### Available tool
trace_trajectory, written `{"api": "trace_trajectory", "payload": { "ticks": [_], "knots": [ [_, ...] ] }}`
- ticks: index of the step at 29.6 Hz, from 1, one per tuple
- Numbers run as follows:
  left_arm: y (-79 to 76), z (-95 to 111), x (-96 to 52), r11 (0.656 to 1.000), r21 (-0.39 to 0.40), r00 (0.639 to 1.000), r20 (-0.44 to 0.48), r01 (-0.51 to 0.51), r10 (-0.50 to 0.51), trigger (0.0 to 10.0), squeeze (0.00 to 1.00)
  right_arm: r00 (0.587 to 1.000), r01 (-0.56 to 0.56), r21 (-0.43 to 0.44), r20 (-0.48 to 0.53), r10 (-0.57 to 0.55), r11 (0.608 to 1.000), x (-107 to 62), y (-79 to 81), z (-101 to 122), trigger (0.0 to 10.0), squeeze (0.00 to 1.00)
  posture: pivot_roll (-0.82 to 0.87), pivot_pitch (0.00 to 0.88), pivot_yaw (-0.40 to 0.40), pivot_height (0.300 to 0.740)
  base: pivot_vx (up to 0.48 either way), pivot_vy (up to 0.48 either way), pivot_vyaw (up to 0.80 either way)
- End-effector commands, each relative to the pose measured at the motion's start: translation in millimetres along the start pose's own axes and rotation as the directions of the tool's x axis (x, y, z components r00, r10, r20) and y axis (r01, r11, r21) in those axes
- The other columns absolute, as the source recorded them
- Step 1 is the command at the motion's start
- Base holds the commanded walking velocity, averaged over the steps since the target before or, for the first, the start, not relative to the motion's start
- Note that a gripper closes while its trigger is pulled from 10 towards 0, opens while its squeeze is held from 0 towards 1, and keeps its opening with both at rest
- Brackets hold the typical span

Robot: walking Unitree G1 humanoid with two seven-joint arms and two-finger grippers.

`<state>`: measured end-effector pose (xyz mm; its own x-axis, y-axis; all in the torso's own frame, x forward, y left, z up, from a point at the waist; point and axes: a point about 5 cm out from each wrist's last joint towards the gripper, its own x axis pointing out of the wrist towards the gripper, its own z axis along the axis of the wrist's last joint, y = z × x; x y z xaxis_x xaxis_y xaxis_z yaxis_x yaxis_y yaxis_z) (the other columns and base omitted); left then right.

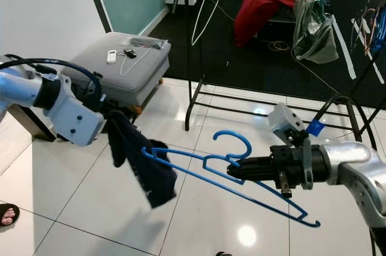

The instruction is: Hang hanger

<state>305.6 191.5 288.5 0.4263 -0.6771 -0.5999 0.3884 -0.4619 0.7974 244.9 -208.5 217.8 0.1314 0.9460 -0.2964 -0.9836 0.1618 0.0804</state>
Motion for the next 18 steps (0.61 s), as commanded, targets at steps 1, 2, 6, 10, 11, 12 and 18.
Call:
{"api": "trace_trajectory", "payload": {
  "ticks": [1, 2, 6, 10, 11, 12, 18],
  "knots": [
    [6.0, 3.3, -1.6, 0.999, 0.036, 1.0, 0.011, -0.018, 0.017, 10.0, 0.0, 1.0, -0.015, -0.016, -0.007, 0.015, 1.0, 2.5, -0.4, 0.5, 10.0, 0.0, -0.05, 0.092, 0.042, 0.74, 0.0, 0.0, 0.0],
    [7.4, 3.4, -0.8, 0.998, 0.055, 1.0, 0.004, -0.014, 0.014, 10.0, 0.0, 1.0, -0.011, -0.024, -0.006, 0.011, 1.0, 1.4, -1.6, 2.6, 10.0, 0.0, -0.04, 0.086, 0.039, 0.74, 0.0, 0.0, 0.0],
    [10.8, 5.6, 3.2, 0.995, 0.1, 1.0, 0.006, -0.009, 0.008, 10.0, 0.0, 1.0, 0.009, -0.039, -0.003, -0.009, 0.999, -4.4, -4.6, 6.6, 10.0, 0.0, -0.04, 0.082, 0.037, 0.74, 0.0, 0.0, 0.0],
    [12.2, 7.1, 4.8, 0.991, 0.132, 1.0, 0.008, -0.012, 0.011, 10.0, 0.0, 1.0, 0.024, -0.044, -0.009, -0.025, 0.999, -9.1, -6.1, 7.5, 10.0, 0.0, -0.04, 0.08, 0.038, 0.74, 0.0, 0.0, 0.0],
    [14.1, 7.7, 5.5, 0.987, 0.16, 1.0, 0.006, -0.027, 0.026, 10.0, 0.0, 0.999, 0.038, -0.048, -0.01, -0.039, 0.998, -12.3, -7.2, 8.4, 10.0, 0.0, -0.04, 0.078, 0.04, 0.74, 0.0, 0.0, 0.0],
    [14.1, 7.7, 5.5, 0.987, 0.16, 1.0, 0.006, -0.027, 0.026, 10.0, 0.0, 0.999, 0.038, -0.048, -0.01, -0.039, 0.998, -12.3, -7.2, 8.4, 10.0, 0.0, -0.04, 0.078, 0.04, 0.74, 0.0, 0.0, 0.0],
    [20.8, 14.9, 8.8, 0.946, 0.299, 0.992, 0.052, -0.124, 0.114, 10.0, 0.0, 0.996, 0.089, -0.055, -0.005, -0.09, 0.994, -25.0, -11.6, 11.4, 10.0, 0.0, -0.04, 0.076, 0.04, 0.74, 0.0, 0.0, 0.0]
  ]
}}
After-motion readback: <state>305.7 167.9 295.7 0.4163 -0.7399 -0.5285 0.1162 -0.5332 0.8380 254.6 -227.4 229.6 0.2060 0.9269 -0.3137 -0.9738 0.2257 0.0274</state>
